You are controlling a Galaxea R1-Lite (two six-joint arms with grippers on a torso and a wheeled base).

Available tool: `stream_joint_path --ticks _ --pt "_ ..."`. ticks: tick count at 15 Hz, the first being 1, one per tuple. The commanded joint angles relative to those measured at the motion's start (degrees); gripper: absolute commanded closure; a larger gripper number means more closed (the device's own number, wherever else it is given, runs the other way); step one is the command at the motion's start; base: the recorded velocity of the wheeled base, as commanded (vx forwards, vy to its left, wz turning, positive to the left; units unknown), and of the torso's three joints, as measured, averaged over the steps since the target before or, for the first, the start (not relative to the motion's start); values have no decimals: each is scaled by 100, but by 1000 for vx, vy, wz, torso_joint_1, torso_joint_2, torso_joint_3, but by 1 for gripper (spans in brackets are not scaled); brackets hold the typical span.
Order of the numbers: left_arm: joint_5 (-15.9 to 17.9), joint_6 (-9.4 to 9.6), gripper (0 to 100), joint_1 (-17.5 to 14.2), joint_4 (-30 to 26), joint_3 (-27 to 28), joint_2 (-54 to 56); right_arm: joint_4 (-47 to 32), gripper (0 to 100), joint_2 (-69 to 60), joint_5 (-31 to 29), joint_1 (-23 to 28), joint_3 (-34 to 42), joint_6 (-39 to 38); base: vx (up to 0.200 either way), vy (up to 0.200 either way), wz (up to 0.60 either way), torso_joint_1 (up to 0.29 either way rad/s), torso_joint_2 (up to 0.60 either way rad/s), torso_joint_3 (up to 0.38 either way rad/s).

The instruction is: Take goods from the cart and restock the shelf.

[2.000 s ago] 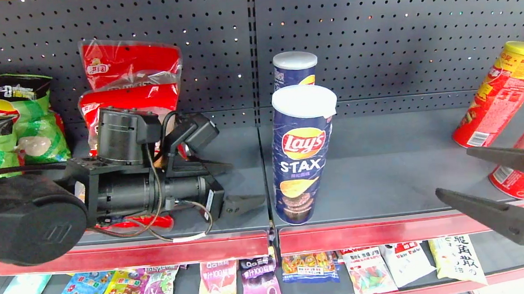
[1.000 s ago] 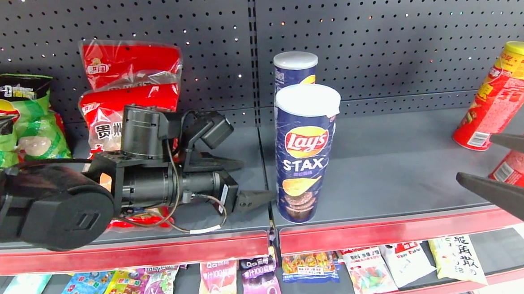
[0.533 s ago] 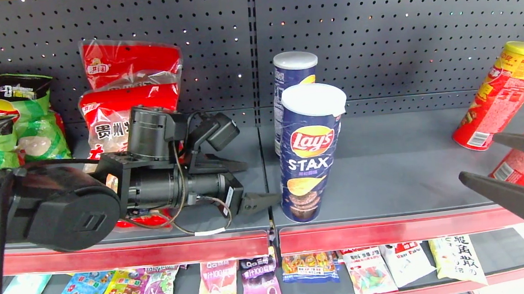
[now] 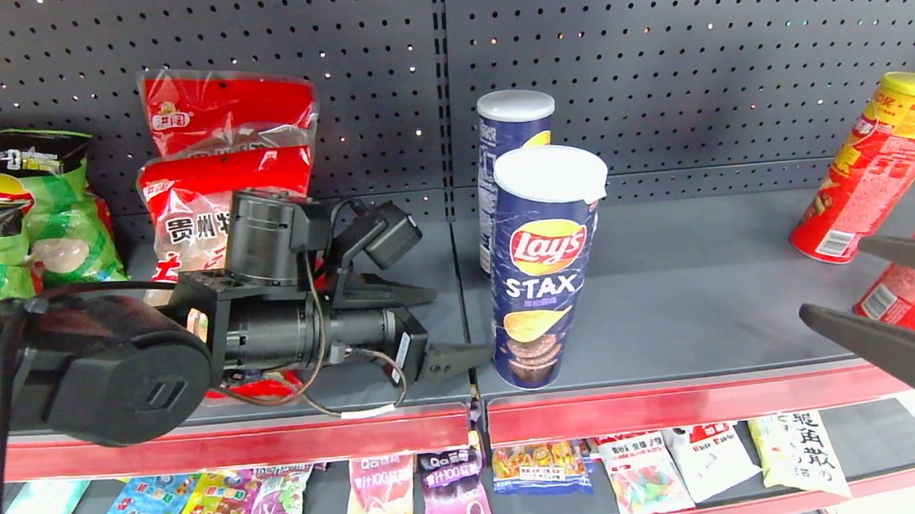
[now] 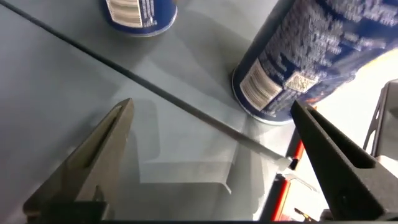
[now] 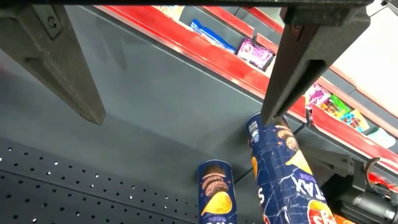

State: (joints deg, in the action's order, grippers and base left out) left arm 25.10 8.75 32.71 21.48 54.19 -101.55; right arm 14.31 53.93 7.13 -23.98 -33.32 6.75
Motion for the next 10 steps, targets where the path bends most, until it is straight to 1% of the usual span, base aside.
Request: stream_joint_path --ticks 1,2,3,4,5,6,7,8,9,10 --pt "-58 -5 0 -80 5 -145 232 -7 0 21 8 -2 53 1 0 0 0 0 0 0" --pt "-207 -58 0 -186 -3 -339 566 -7 0 30 43 -10 176 1 0 0 0 0 0 0" --pt "-260 -67 0 -326 -21 -470 891 1 0 30 51 -19 256 10 0 0 0 0 0 0" --pt "-339 -128 0 -511 -83 -611 1278 10 0 21 69 -28 387 10 0 0 0 0 0 0" --pt "-550 -181 0 -660 -214 -796 1700 37 0 -23 60 -28 519 1 0 0 0 0 0 0" --pt "-699 -207 0 -731 -320 -901 1937 37 0 -102 60 -28 581 1 0 0 0 0 0 0" --pt "-1069 -322 0 -783 -663 -1182 2535 10 0 -366 51 -54 756 10 0 0 0 0 0 0" --pt "-1482 -533 0 -783 -1041 -1534 3176 1 0 -752 43 -54 1038 28 0 0 0 0 0 0" --pt "-1789 -576 0 -775 -1269 -1824 3660 -16 0 -1086 34 -37 1249 28 0 0 0 0 0 0" --pt "-1974 -585 0 -775 -1401 -1982 3967 -86 0 -1306 25 -19 1372 19 0 0 0 0 0 0"
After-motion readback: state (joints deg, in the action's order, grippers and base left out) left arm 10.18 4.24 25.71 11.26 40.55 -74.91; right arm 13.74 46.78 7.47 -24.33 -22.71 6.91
